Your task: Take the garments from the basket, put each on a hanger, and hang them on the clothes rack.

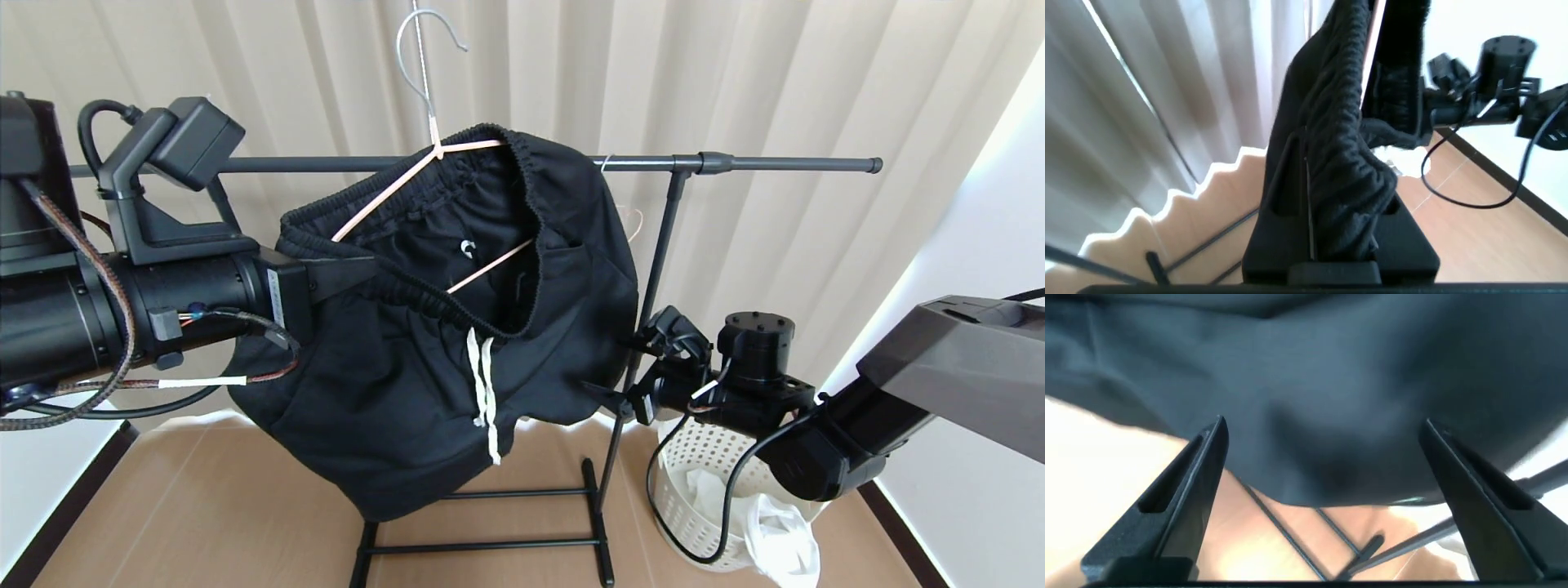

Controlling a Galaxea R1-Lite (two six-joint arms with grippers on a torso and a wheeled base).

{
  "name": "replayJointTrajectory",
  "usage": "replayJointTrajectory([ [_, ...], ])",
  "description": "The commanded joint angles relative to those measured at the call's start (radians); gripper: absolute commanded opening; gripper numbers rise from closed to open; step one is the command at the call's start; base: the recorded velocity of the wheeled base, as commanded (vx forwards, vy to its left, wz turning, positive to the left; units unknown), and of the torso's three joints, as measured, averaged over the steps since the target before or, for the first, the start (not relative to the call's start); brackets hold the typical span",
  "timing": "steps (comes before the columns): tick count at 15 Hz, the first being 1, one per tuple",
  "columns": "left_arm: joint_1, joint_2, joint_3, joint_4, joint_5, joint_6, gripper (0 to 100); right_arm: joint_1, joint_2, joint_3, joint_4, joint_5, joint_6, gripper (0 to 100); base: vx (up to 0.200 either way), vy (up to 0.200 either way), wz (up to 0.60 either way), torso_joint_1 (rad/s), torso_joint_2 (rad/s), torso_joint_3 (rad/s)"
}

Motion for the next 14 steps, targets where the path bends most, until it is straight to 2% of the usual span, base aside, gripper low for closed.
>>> replayJointTrajectory([
  [1,0.043,0.005,0.025,-0.001,0.000,-0.024,0,-0.021,-0.023,-0.005,-0.001,0.002,0.001,100,0.000,0.000,0.00,0.000,0.00,0.000],
  [6,0.130,0.078,0.036,-0.004,0.005,-0.033,0,-0.047,-0.077,-0.005,-0.001,0.005,0.021,100,0.000,0.000,0.00,0.000,0.00,0.000],
  [9,0.132,0.192,-0.041,-0.006,0.069,-0.040,0,-0.058,-0.094,-0.003,-0.001,0.005,0.022,100,0.000,0.000,0.00,0.000,0.00,0.000],
  [10,0.132,0.192,-0.041,-0.006,0.069,-0.040,0,-0.058,-0.094,-0.003,-0.001,0.005,0.022,100,0.000,0.000,0.00,0.000,0.00,0.000],
  [11,0.137,0.267,-0.104,-0.004,0.101,-0.070,0,-0.060,-0.097,-0.005,-0.001,0.005,0.022,100,0.000,0.000,0.00,0.000,0.00,0.000],
  [14,0.158,0.359,-0.191,-0.001,0.104,-0.070,0,-0.066,-0.095,-0.005,0.001,0.005,0.021,100,0.000,0.000,0.00,0.000,0.00,0.000],
])
